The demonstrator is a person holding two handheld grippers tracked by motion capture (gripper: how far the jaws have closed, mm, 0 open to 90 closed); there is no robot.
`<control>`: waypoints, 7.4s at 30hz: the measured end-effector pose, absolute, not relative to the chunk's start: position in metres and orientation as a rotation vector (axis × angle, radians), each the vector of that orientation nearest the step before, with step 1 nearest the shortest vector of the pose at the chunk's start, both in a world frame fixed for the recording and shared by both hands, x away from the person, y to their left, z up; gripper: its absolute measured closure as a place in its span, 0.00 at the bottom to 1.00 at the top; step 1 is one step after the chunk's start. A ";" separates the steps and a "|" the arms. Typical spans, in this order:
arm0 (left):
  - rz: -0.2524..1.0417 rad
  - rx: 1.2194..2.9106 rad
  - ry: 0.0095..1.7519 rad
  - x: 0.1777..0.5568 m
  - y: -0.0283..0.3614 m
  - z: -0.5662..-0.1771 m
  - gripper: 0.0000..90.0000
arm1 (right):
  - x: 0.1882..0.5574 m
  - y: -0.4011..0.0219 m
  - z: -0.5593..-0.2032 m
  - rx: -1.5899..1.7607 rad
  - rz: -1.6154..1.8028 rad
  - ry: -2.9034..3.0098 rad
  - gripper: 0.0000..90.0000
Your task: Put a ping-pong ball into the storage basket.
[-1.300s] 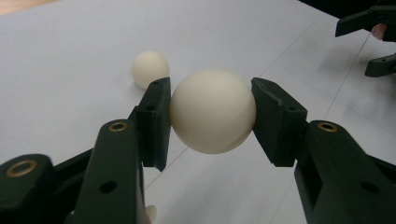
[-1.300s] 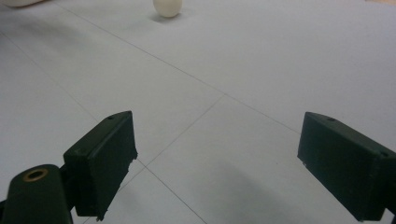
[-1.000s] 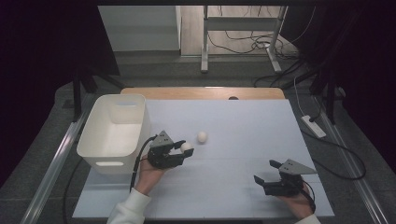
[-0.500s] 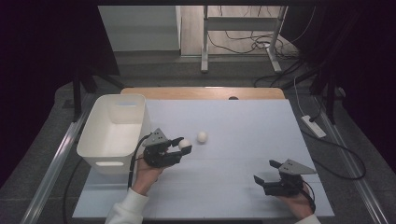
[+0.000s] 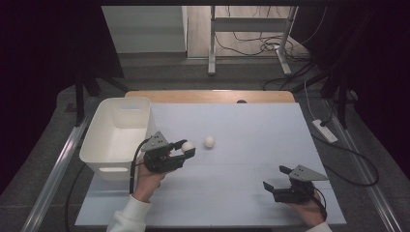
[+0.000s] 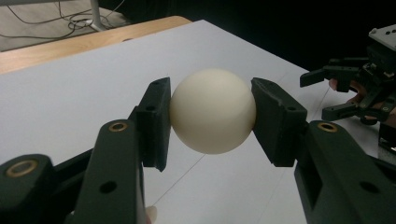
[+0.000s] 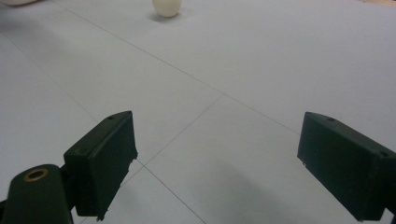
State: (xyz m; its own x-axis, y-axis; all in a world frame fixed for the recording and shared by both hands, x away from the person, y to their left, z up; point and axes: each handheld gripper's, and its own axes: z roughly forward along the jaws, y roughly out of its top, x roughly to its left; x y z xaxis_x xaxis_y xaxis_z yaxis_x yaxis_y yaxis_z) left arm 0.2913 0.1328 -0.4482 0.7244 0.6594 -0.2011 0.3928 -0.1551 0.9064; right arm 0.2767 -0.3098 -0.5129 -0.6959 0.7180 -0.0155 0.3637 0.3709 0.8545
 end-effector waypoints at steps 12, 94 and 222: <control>0.309 1.746 0.811 0.285 0.136 -0.434 0.56 | 0.277 -0.310 -0.512 0.940 1.262 2.247 0.13; 0.474 1.651 0.953 0.307 0.189 -0.372 0.56 | 0.276 -0.310 -0.512 0.952 1.272 2.244 0.13; 0.639 1.745 1.476 0.388 0.285 -0.413 0.56 | 0.277 -0.309 -0.513 0.943 1.249 2.250 0.13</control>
State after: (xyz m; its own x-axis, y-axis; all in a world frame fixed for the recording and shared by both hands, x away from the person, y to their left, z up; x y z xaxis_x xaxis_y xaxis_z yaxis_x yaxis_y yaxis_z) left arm 0.3876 0.2846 -0.4131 0.2105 0.9732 -0.0925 0.5989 -0.0536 0.7991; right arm 0.2770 -0.3092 -0.5131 -0.6933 0.7204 -0.0190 0.3648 0.3737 0.8528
